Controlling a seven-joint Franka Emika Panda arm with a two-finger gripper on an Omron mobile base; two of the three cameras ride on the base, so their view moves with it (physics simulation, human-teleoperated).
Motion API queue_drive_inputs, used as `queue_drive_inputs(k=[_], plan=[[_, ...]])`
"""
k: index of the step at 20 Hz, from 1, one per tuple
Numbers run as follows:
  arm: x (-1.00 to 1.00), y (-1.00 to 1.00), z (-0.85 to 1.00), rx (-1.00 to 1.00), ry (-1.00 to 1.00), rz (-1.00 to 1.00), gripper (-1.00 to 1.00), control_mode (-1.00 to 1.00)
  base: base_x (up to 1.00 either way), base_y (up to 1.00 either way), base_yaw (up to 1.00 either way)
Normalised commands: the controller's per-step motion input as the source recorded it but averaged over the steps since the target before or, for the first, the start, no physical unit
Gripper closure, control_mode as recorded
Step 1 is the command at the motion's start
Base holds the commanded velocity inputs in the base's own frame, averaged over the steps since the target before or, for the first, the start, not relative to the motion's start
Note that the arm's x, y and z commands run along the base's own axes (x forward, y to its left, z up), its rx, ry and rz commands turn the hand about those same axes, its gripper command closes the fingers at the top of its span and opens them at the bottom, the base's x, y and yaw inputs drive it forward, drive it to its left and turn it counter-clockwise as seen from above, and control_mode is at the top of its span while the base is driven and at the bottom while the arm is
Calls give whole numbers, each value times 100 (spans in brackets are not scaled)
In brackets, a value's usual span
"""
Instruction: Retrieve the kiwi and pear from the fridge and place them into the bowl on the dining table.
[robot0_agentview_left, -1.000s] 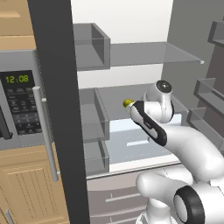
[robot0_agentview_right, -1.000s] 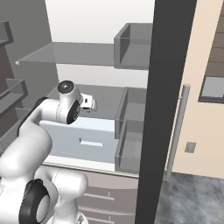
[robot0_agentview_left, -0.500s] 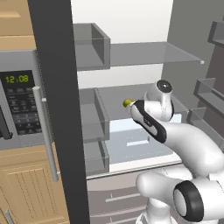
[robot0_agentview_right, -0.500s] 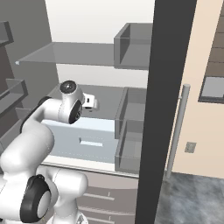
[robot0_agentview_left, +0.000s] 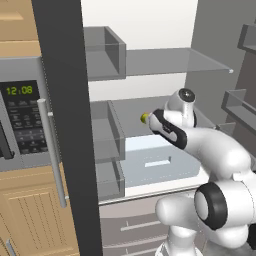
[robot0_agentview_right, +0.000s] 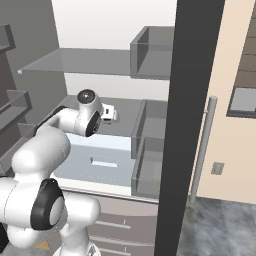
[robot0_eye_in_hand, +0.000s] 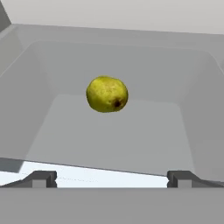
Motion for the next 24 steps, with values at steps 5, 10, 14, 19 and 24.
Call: queue_drive_inputs(k=[5,10,14,19,24], plan=[[1,0,0,0,0,0,-100,-100,0,0,0],[11,0,0,0,0,0,-100,-100,0,0,0],[30,2,-4,0,0,0,-100,-100,0,0,0],[36,6,-11,0,0,0,-100,-100,0,0,0],[31,9,-19,0,0,0,-100,-100,0,0,0]])
